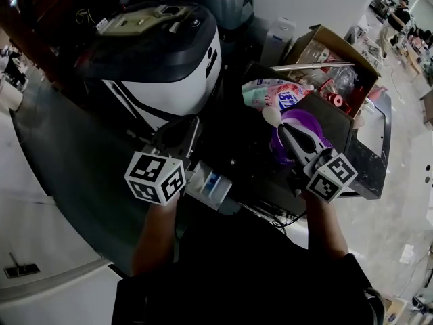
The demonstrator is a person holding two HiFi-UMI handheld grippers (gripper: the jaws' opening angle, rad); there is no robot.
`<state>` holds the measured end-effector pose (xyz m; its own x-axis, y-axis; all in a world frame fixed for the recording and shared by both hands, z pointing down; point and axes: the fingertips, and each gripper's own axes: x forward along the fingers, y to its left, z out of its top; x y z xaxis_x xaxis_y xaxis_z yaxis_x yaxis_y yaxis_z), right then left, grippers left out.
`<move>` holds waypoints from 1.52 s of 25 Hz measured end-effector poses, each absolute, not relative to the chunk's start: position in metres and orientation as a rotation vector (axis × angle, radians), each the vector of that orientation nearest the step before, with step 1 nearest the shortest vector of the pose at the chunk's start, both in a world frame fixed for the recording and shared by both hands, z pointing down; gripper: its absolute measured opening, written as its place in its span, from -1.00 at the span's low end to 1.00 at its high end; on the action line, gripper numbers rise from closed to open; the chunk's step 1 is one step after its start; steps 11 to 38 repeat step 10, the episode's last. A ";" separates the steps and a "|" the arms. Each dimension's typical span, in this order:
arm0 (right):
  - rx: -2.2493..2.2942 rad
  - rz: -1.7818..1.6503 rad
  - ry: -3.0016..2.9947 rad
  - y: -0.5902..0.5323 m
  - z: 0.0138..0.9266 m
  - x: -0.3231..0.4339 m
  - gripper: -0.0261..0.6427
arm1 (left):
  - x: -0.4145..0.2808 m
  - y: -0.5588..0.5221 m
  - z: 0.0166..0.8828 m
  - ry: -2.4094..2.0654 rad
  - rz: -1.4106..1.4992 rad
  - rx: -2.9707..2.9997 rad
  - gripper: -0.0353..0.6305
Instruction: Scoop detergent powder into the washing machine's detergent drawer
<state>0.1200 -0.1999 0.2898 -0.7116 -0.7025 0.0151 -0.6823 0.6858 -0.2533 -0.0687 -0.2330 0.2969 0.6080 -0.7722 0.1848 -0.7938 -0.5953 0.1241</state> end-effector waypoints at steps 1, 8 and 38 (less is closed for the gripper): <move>-1.158 -0.369 2.806 -0.200 0.289 0.120 -0.86 | -0.068 -0.233 0.297 -1.299 0.168 2.640 -0.87; -1.156 -0.364 2.805 -0.198 0.289 0.121 -0.86 | -0.066 -0.229 0.297 -1.295 0.174 2.645 -0.87; -1.154 -0.365 2.805 -0.197 0.291 0.122 -0.86 | -0.064 -0.228 0.299 -1.294 0.177 2.646 -0.87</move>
